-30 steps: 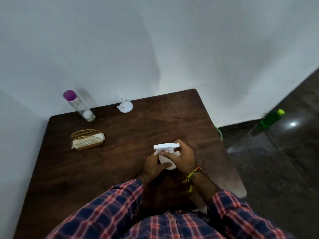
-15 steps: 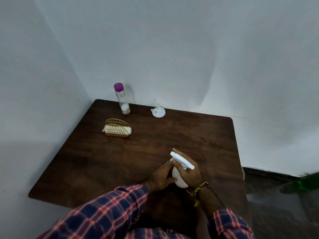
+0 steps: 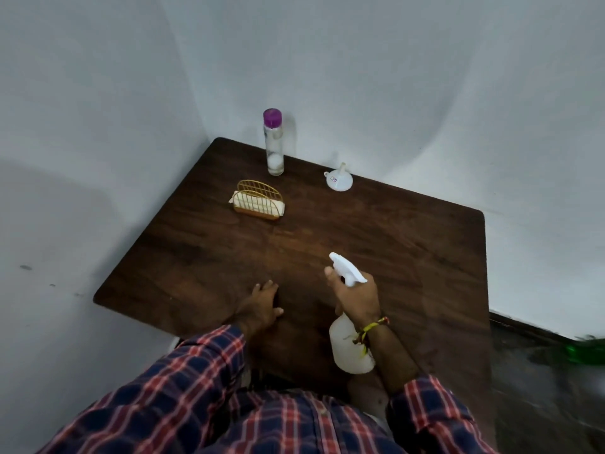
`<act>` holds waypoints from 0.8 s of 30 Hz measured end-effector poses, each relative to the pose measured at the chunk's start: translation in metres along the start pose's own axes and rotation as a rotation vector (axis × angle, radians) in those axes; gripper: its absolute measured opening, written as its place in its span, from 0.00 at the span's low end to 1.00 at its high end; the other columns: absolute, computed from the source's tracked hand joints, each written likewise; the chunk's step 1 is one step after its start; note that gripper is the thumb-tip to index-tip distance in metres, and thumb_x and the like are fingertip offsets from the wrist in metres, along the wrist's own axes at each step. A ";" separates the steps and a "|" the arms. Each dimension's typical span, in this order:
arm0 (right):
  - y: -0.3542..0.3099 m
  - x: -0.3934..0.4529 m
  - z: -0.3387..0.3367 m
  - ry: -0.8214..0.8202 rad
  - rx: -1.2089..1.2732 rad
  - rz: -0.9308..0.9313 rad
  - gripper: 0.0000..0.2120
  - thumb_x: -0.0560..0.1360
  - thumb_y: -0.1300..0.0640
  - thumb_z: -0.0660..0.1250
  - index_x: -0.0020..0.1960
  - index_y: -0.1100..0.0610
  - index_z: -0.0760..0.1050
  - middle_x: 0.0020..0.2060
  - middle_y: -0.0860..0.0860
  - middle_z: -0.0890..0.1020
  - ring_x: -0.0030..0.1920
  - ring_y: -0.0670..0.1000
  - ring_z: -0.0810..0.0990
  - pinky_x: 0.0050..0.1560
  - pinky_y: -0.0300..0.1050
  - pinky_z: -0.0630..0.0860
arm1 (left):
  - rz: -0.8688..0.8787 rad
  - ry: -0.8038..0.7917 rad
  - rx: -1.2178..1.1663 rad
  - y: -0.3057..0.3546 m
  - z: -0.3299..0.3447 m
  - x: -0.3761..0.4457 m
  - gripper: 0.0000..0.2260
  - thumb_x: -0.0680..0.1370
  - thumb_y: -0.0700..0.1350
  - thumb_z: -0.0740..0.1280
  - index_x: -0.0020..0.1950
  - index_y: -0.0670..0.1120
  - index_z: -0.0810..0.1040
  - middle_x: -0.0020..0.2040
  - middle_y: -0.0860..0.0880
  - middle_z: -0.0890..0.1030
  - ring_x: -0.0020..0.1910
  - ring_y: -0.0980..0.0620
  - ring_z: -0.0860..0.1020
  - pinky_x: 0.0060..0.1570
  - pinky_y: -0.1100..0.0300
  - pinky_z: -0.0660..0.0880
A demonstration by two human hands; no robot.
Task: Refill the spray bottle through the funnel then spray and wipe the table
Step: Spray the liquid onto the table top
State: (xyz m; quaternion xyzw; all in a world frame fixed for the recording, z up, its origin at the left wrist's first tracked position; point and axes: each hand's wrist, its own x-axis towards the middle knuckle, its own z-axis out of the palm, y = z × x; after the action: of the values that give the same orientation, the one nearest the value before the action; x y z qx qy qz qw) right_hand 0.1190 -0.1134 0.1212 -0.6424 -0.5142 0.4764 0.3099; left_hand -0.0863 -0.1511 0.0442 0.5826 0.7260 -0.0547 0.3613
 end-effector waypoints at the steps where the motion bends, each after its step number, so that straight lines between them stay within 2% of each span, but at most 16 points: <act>1: -0.007 0.003 0.002 0.030 -0.002 0.042 0.15 0.72 0.48 0.73 0.47 0.60 0.83 0.32 0.56 0.84 0.24 0.49 0.78 0.25 0.33 0.73 | 0.010 -0.029 0.023 -0.006 0.001 0.001 0.33 0.80 0.49 0.64 0.80 0.47 0.50 0.80 0.49 0.49 0.79 0.45 0.49 0.75 0.51 0.55; 3: -0.015 0.010 0.006 0.081 -0.024 0.097 0.13 0.74 0.49 0.73 0.45 0.60 0.82 0.33 0.53 0.83 0.28 0.49 0.80 0.23 0.28 0.68 | 0.028 -0.081 0.072 -0.010 0.003 0.002 0.35 0.80 0.47 0.65 0.80 0.48 0.47 0.80 0.49 0.48 0.79 0.45 0.48 0.75 0.47 0.56; 4: -0.018 0.014 0.008 0.097 -0.054 0.118 0.12 0.74 0.48 0.72 0.46 0.58 0.81 0.34 0.51 0.82 0.31 0.50 0.81 0.25 0.28 0.68 | 0.028 -0.101 0.102 -0.009 0.002 0.004 0.35 0.80 0.47 0.65 0.80 0.48 0.47 0.80 0.48 0.48 0.79 0.44 0.48 0.75 0.46 0.56; 7: -0.023 0.018 0.014 0.130 -0.167 0.135 0.17 0.73 0.44 0.72 0.57 0.53 0.81 0.48 0.52 0.84 0.47 0.52 0.83 0.40 0.31 0.72 | 0.037 -0.101 0.215 0.000 -0.003 0.010 0.34 0.80 0.47 0.64 0.80 0.43 0.50 0.80 0.43 0.52 0.78 0.42 0.54 0.75 0.49 0.56; 9: -0.024 0.018 0.020 0.167 -0.237 0.167 0.25 0.72 0.43 0.73 0.62 0.58 0.78 0.56 0.55 0.82 0.55 0.54 0.81 0.50 0.36 0.76 | 0.056 -0.046 0.232 0.003 -0.009 0.014 0.29 0.80 0.46 0.64 0.78 0.41 0.57 0.77 0.41 0.60 0.75 0.42 0.60 0.73 0.53 0.57; 11: -0.021 0.016 0.022 0.211 -0.280 0.219 0.30 0.70 0.41 0.73 0.62 0.62 0.75 0.59 0.58 0.80 0.60 0.58 0.79 0.58 0.46 0.75 | 0.062 0.013 0.207 0.002 -0.010 0.017 0.22 0.80 0.45 0.64 0.72 0.41 0.66 0.72 0.41 0.68 0.71 0.43 0.67 0.70 0.53 0.62; 13: -0.018 0.010 0.020 0.165 -0.297 0.206 0.28 0.70 0.42 0.74 0.62 0.60 0.76 0.58 0.57 0.81 0.60 0.58 0.79 0.60 0.49 0.76 | 0.070 0.029 0.203 0.001 -0.013 0.017 0.16 0.80 0.44 0.62 0.67 0.42 0.70 0.68 0.41 0.71 0.68 0.43 0.70 0.66 0.53 0.65; 16: -0.007 -0.007 0.017 -0.131 -0.613 0.053 0.20 0.74 0.41 0.70 0.64 0.41 0.77 0.56 0.51 0.82 0.59 0.53 0.80 0.61 0.44 0.75 | 0.084 0.023 0.205 0.001 -0.013 0.017 0.14 0.80 0.44 0.62 0.65 0.42 0.71 0.66 0.42 0.72 0.66 0.43 0.71 0.65 0.52 0.67; 18: 0.002 -0.019 0.013 -0.260 -0.782 0.046 0.18 0.75 0.39 0.66 0.64 0.33 0.73 0.55 0.51 0.81 0.58 0.53 0.79 0.59 0.42 0.73 | 0.082 0.012 0.225 0.004 -0.013 0.017 0.14 0.79 0.44 0.63 0.64 0.42 0.72 0.66 0.42 0.73 0.65 0.43 0.72 0.65 0.50 0.69; 20: 0.011 -0.025 0.008 -0.237 -0.809 0.028 0.17 0.76 0.39 0.63 0.65 0.34 0.74 0.56 0.51 0.81 0.58 0.53 0.79 0.58 0.41 0.73 | 0.058 -0.017 0.229 0.007 -0.013 0.017 0.15 0.78 0.44 0.65 0.64 0.42 0.72 0.66 0.41 0.73 0.65 0.42 0.72 0.66 0.48 0.70; 22: 0.012 -0.025 -0.001 -0.100 -0.755 0.007 0.16 0.77 0.41 0.64 0.64 0.38 0.76 0.55 0.51 0.83 0.57 0.55 0.81 0.58 0.43 0.74 | 0.046 -0.034 0.244 0.013 -0.014 0.016 0.15 0.78 0.44 0.65 0.64 0.42 0.73 0.66 0.41 0.73 0.65 0.41 0.72 0.66 0.46 0.70; 24: 0.007 -0.019 -0.013 0.037 -0.627 0.077 0.17 0.75 0.42 0.68 0.62 0.41 0.78 0.54 0.52 0.84 0.57 0.56 0.81 0.57 0.46 0.76 | 0.025 -0.047 0.263 0.019 -0.016 0.016 0.16 0.79 0.45 0.65 0.65 0.42 0.72 0.67 0.41 0.72 0.66 0.40 0.71 0.66 0.45 0.69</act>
State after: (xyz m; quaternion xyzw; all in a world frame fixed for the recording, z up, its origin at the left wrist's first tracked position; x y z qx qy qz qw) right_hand 0.1336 -0.1325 0.1248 -0.7341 -0.6055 0.2944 0.0879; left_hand -0.0777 -0.1246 0.0530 0.6326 0.6965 -0.1584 0.2993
